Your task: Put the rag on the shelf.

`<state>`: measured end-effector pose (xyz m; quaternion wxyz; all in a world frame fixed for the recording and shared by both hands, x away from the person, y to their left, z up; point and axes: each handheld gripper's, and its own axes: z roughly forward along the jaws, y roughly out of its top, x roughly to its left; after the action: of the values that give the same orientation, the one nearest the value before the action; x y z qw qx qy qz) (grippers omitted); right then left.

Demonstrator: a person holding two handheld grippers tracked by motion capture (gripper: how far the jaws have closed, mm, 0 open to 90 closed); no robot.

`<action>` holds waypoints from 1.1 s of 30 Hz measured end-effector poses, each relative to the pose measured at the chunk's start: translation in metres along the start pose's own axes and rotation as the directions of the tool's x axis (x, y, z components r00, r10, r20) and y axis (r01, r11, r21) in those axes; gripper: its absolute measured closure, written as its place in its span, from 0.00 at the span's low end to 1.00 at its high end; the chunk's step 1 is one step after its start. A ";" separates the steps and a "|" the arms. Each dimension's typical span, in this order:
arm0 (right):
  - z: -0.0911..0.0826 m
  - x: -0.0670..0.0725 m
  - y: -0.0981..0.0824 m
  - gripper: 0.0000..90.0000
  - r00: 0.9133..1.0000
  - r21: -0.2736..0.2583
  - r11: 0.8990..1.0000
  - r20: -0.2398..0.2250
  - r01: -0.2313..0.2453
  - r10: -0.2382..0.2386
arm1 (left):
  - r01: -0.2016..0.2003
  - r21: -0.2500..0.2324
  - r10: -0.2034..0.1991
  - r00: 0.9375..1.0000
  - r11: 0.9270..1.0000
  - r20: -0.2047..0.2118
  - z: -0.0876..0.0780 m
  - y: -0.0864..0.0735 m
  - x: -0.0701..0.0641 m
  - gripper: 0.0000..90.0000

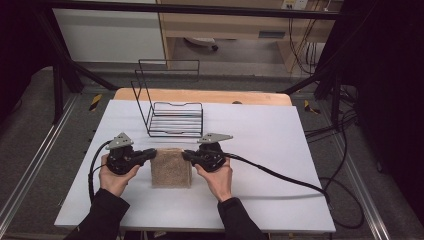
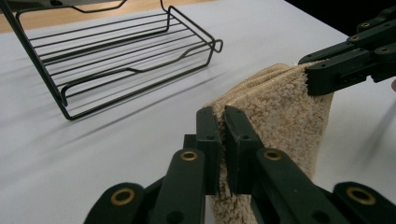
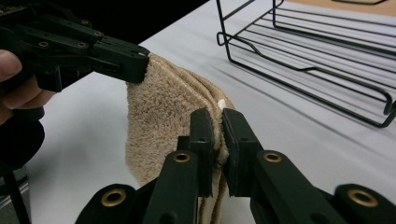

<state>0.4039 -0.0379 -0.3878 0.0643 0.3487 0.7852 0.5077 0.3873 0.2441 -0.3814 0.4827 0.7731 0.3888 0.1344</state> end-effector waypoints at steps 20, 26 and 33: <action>-0.024 0.007 0.017 0.93 0.997 -0.067 0.995 0.012 0.080 -0.080 | -0.018 -0.081 0.018 1.000 0.997 -0.002 -0.015 0.016 -0.015 0.95; -0.029 0.011 0.026 0.93 0.996 -0.092 0.991 0.011 0.092 -0.092 | -0.025 -0.108 0.025 1.000 0.994 -0.007 -0.021 0.023 -0.016 0.95; -0.034 0.013 0.033 0.93 0.995 -0.112 0.989 0.017 0.101 -0.100 | -0.036 -0.124 0.035 0.999 0.992 -0.015 -0.025 0.032 -0.018 0.95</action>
<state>0.3947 -0.0475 -0.3406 0.1141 0.3074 0.7714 0.5453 0.3759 0.2395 -0.3389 0.5250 0.7475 0.3689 0.1719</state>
